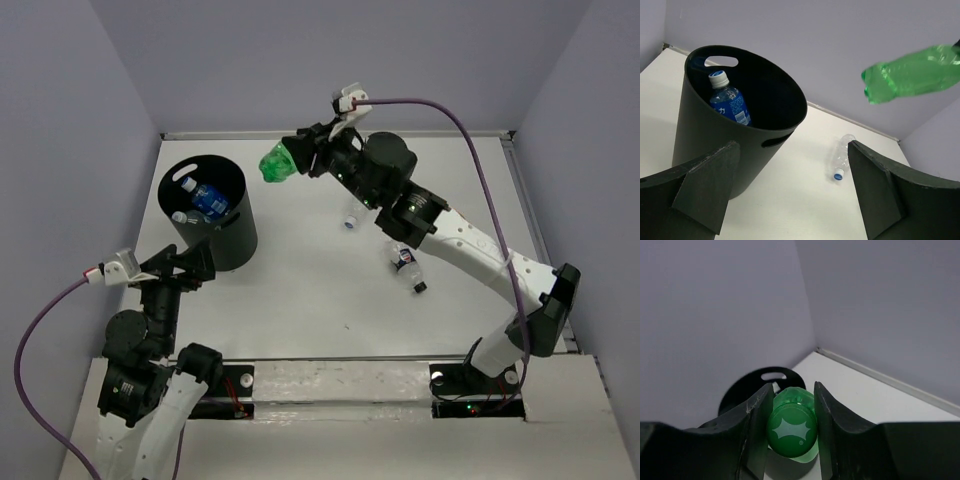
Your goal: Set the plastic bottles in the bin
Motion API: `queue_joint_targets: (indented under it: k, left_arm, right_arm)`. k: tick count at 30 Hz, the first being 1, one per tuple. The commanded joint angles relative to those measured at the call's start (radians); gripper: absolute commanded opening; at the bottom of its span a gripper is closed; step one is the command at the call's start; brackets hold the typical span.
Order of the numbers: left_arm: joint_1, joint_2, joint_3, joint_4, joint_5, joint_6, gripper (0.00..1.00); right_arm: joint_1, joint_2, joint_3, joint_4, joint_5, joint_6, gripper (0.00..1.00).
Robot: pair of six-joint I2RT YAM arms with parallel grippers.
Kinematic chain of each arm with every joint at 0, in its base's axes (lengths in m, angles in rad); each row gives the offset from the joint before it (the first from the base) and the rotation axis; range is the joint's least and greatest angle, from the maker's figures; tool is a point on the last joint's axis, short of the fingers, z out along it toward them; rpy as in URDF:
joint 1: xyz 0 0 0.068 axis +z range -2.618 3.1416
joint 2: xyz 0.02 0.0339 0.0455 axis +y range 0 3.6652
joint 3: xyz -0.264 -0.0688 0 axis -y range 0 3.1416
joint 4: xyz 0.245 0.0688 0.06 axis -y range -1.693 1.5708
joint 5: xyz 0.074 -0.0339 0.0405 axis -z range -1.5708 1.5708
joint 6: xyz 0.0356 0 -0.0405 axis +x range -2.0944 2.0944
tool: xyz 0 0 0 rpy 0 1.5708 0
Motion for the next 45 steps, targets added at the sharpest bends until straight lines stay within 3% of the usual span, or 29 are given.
queue_joint_targets:
  k: [1, 3, 9, 15, 16, 19, 20, 23, 25, 29, 31, 34, 38, 39, 40, 42, 45]
  left_arm:
    - [-0.004, -0.011, 0.019, 0.032, -0.035, -0.008, 0.99]
    - [-0.004, -0.006, 0.025, 0.02, -0.055, -0.022, 0.99]
    - [-0.003, -0.017, 0.026, 0.007, -0.087, -0.039, 0.99]
    - [-0.003, -0.016, 0.026, 0.01, -0.086, -0.036, 0.99]
    - [-0.004, -0.016, 0.028, 0.01, -0.084, -0.034, 0.99]
    - [-0.003, -0.016, 0.026, 0.01, -0.083, -0.034, 0.99]
    - [-0.001, -0.014, 0.029, 0.01, -0.083, -0.034, 0.99]
    - [0.002, -0.011, 0.028, 0.01, -0.081, -0.034, 0.99]
    - [0.005, -0.008, 0.028, 0.01, -0.077, -0.034, 0.99]
    - [0.008, 0.0, 0.029, 0.012, -0.074, -0.03, 0.99]
    - [0.01, 0.006, 0.025, 0.019, -0.066, -0.023, 0.99]
    - [0.01, 0.015, 0.013, 0.044, -0.034, 0.001, 0.99]
    - [0.01, 0.043, -0.001, 0.079, 0.073, 0.023, 0.99]
    - [0.01, 0.056, -0.004, 0.093, 0.093, 0.026, 0.99]
    - [0.01, 0.073, -0.006, 0.105, 0.133, 0.033, 0.99]
    - [0.008, 0.098, -0.009, 0.121, 0.213, 0.046, 0.99]
    - [0.008, 0.194, 0.008, 0.144, 0.348, 0.059, 0.99]
  right_arm:
    - [0.011, 0.139, 0.19, 0.085, -0.263, 0.01, 0.0]
    - [0.011, 0.232, 0.302, 0.065, -0.349, 0.037, 0.0]
    - [0.02, 0.444, 0.607, -0.057, -0.418, 0.057, 0.0]
    - [0.04, 0.587, 0.703, -0.134, -0.402, 0.03, 0.01]
    - [0.04, 0.6, 0.706, -0.137, -0.391, 0.02, 0.05]
    - [0.051, 0.643, 0.732, -0.154, -0.35, -0.007, 0.44]
    - [0.051, 0.652, 0.755, -0.162, -0.356, -0.007, 0.63]
    - [0.051, 0.681, 0.797, -0.174, -0.371, 0.007, 0.85]
    - [0.051, 0.69, 0.835, -0.177, -0.373, 0.011, 0.92]
    - [0.051, 0.635, 0.808, -0.179, -0.321, -0.006, 0.96]
    - [0.051, 0.58, 0.708, -0.165, -0.261, -0.027, 0.95]
    - [0.023, 0.419, 0.532, -0.113, -0.204, -0.029, 0.82]
    - [-0.067, 0.188, 0.091, -0.091, -0.11, 0.02, 0.6]
    - [-0.139, 0.1, 0.015, -0.09, -0.112, 0.042, 0.57]
    - [-0.182, 0.056, -0.134, -0.09, -0.104, 0.097, 0.56]
    - [-0.307, -0.058, -0.273, -0.101, -0.066, 0.141, 0.59]
    - [-0.441, -0.135, -0.454, -0.183, -0.037, 0.181, 0.72]
